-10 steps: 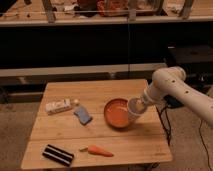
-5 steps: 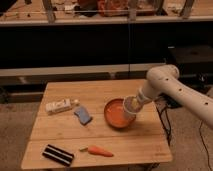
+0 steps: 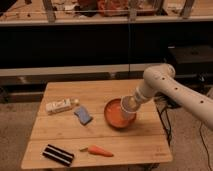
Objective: Place the ceramic cup in the ceramic bowl
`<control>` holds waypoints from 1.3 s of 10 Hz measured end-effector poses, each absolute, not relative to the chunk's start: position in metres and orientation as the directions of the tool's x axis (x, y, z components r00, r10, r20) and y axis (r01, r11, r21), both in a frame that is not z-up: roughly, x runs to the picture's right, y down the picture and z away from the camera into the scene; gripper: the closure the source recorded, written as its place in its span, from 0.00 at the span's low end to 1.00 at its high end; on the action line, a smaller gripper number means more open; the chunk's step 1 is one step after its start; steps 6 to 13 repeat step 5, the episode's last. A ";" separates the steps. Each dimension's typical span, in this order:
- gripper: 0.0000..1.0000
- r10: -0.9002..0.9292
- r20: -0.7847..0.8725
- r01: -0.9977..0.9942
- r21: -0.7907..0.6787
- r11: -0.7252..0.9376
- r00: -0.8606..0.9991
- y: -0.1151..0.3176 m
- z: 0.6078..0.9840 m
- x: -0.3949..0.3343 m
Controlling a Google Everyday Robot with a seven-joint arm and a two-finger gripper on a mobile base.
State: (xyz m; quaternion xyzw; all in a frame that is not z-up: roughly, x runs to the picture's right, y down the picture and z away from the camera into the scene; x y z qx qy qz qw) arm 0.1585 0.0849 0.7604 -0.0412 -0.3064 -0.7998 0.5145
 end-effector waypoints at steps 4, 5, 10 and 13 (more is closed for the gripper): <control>0.99 -0.794 0.376 0.842 0.455 -0.290 -0.477 0.083 0.765 0.152; 0.99 -0.794 0.375 0.841 0.456 -0.291 -0.478 0.083 0.766 0.152; 0.99 -0.794 0.375 0.841 0.456 -0.291 -0.478 0.083 0.766 0.152; 0.99 -0.794 0.375 0.841 0.456 -0.291 -0.478 0.083 0.766 0.152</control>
